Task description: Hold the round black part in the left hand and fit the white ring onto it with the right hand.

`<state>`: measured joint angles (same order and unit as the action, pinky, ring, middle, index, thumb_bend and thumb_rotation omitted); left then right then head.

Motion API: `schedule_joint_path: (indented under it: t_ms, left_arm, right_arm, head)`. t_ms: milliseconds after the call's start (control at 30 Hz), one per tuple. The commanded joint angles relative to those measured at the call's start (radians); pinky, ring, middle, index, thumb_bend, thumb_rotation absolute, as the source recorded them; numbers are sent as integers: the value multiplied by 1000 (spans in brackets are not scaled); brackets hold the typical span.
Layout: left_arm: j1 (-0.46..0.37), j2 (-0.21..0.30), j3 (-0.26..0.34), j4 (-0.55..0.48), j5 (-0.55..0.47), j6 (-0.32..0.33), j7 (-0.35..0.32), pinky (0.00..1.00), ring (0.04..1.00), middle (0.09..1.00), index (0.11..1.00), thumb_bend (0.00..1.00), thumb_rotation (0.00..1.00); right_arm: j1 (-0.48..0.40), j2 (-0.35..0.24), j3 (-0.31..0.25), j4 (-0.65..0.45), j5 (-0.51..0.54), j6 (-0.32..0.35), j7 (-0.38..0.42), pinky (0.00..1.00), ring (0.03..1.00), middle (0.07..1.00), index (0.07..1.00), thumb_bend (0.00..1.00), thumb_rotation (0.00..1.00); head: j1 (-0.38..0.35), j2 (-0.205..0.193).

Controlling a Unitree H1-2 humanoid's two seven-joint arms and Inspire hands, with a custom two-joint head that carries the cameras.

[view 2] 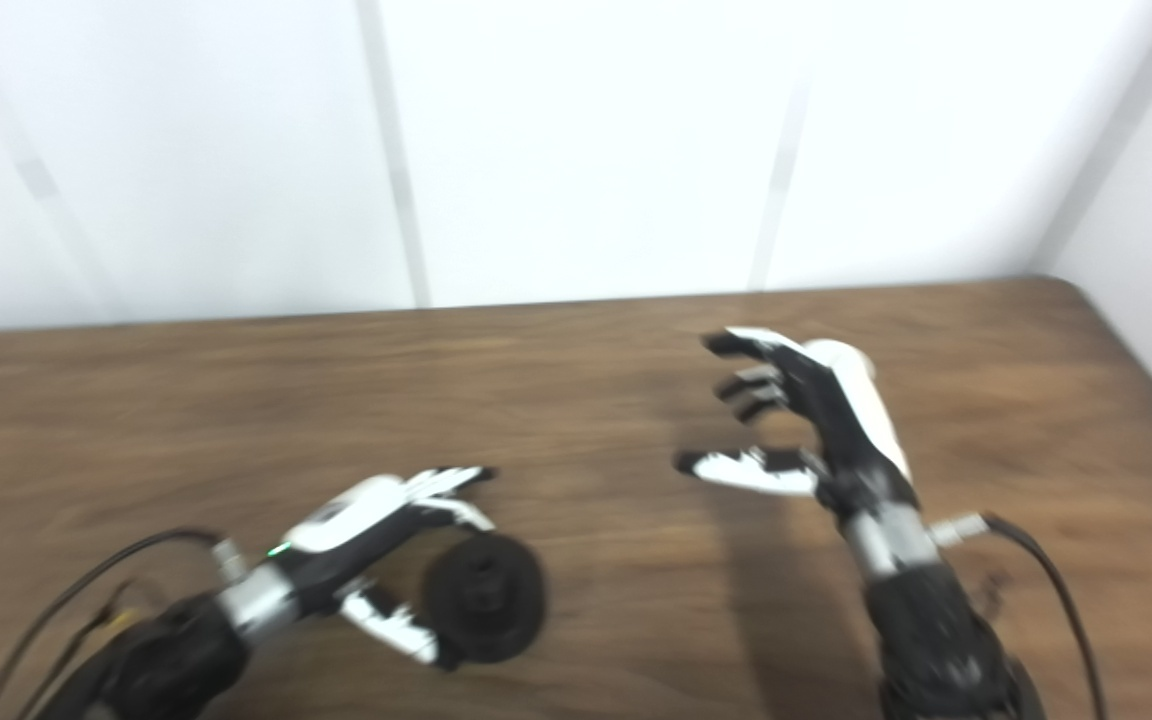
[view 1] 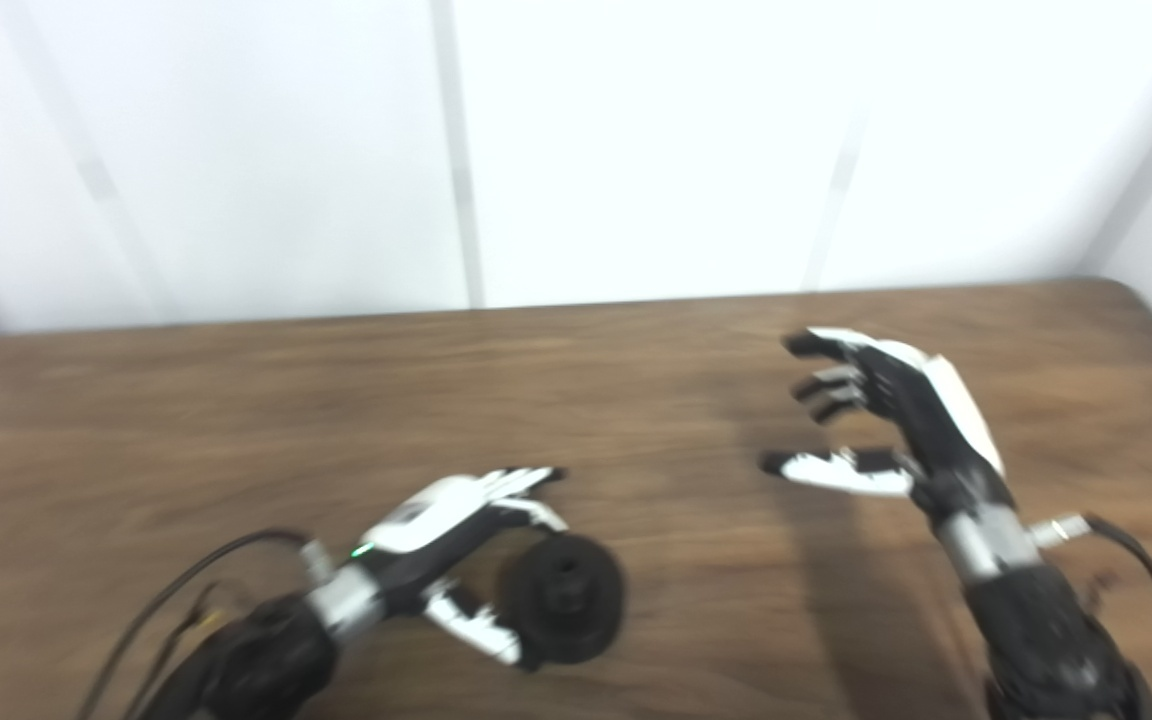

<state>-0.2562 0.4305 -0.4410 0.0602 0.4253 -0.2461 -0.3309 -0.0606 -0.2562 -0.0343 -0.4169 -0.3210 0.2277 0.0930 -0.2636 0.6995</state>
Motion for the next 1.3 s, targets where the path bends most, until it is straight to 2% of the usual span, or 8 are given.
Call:
schedule_joint_path:
  t_ms: [0, 300, 633, 800, 933, 1100, 1167, 1267]
  left_arm:
    - [6, 28, 1, 22, -1, -18, -36, 988, 1000, 994, 493, 519, 78]
    - [6, 35, 16, 41, -20, -40, -57, 947, 1000, 998, 492, 520, 76]
    - [16, 52, 33, 62, -33, -72, -66, 936, 1000, 998, 492, 520, 74]
    - [17, 54, 35, 69, -31, -89, -64, 945, 1000, 999, 492, 520, 75]
    - [17, 50, 36, 79, -25, -101, -62, 931, 1000, 1000, 492, 520, 75]
    - [18, 53, 36, 66, -12, -84, -75, 954, 1000, 1000, 492, 520, 76]
    - [20, 54, 35, 61, -6, -76, -81, 972, 1000, 1000, 493, 520, 76]
    - [22, 55, 35, 61, -2, -70, -89, 991, 1000, 1000, 493, 520, 76]
  right_arm:
    - [-57, -54, -22, -40, -23, -3, 7, 498, 623, 787, 745, 672, 131]
    - [-162, -218, -49, -1, -98, 34, 55, 509, 639, 774, 750, 664, 107]
    - [-280, -374, -25, 123, -190, 98, 142, 556, 681, 786, 731, 687, 48]
    - [-322, -424, 8, 196, -250, 96, 152, 608, 734, 799, 731, 688, 111]
    - [-359, -455, 37, 252, -277, 100, 186, 586, 740, 808, 743, 691, 180]
    - [-417, -513, 91, 313, -242, 94, 315, 612, 810, 862, 783, 724, 328]
    - [-446, -544, 129, 340, -238, 89, 384, 651, 862, 905, 808, 791, 403]
    - [-481, -564, 173, 378, -243, 89, 435, 646, 858, 916, 814, 884, 430]
  head:
    - [-32, -7]
    - [-137, -45]
    - [-222, -79]
    - [-227, -82]
    - [-223, -80]
    - [-221, -72]
    - [-224, -72]
    - [-227, -73]
